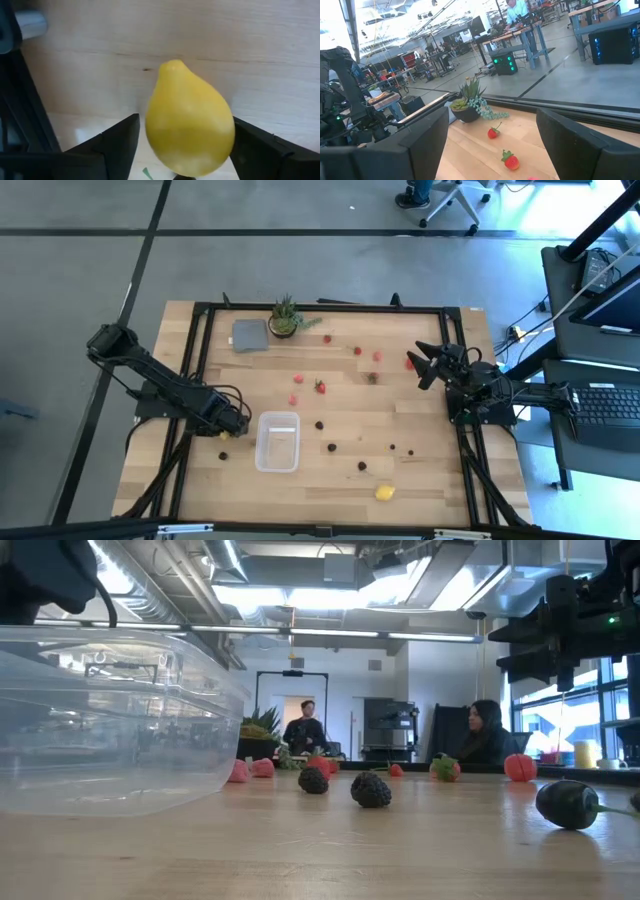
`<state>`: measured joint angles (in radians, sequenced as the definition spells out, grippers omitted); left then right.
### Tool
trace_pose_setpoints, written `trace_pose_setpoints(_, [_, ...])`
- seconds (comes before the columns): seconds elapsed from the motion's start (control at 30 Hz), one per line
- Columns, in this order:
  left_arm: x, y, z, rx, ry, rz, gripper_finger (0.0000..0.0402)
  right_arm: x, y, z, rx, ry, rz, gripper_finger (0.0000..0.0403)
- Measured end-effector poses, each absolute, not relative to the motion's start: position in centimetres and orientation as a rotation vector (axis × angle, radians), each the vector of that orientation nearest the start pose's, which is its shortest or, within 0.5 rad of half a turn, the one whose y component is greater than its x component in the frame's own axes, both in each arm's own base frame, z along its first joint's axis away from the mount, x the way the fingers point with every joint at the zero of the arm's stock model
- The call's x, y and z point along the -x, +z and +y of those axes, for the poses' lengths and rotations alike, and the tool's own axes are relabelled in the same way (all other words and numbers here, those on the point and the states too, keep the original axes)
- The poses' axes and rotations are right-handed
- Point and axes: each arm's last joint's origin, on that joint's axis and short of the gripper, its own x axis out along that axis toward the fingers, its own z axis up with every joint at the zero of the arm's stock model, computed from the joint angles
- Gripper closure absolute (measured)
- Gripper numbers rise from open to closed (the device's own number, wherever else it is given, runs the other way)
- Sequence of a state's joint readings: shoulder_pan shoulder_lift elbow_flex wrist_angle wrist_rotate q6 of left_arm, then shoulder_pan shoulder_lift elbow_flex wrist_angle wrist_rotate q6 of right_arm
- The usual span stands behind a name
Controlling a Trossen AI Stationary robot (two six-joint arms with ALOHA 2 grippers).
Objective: Pick and placing Produce into tupperware
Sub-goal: Put the yellow lemon into the transparent bin
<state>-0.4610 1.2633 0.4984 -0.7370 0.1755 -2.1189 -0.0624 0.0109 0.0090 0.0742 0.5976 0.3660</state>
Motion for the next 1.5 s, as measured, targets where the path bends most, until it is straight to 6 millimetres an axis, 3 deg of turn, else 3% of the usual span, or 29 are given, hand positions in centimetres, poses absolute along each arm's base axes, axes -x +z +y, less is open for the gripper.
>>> trace_pose_setpoints(0.57, [-14.6,13.3,-7.8,1.373,1.165,1.335,0.0206,-9.1,17.3,-2.2,-0.372,-0.640,-0.191,0.0100])
trace_pose_setpoints(0.77, [-15.0,13.5,-7.9,1.372,1.012,1.351,0.0206,-9.1,17.3,-2.2,-0.372,-0.640,-0.191,0.0100])
trace_pose_setpoints(1.03, [-16.3,16.0,-7.5,1.488,0.638,1.279,0.0206,-9.1,17.3,-2.2,-0.373,-0.639,-0.194,0.0100])
trace_pose_setpoints(1.5, [-14.6,18.6,-5.5,1.553,0.552,1.206,0.0204,-9.1,17.3,-2.2,-0.373,-0.639,-0.195,0.0100])
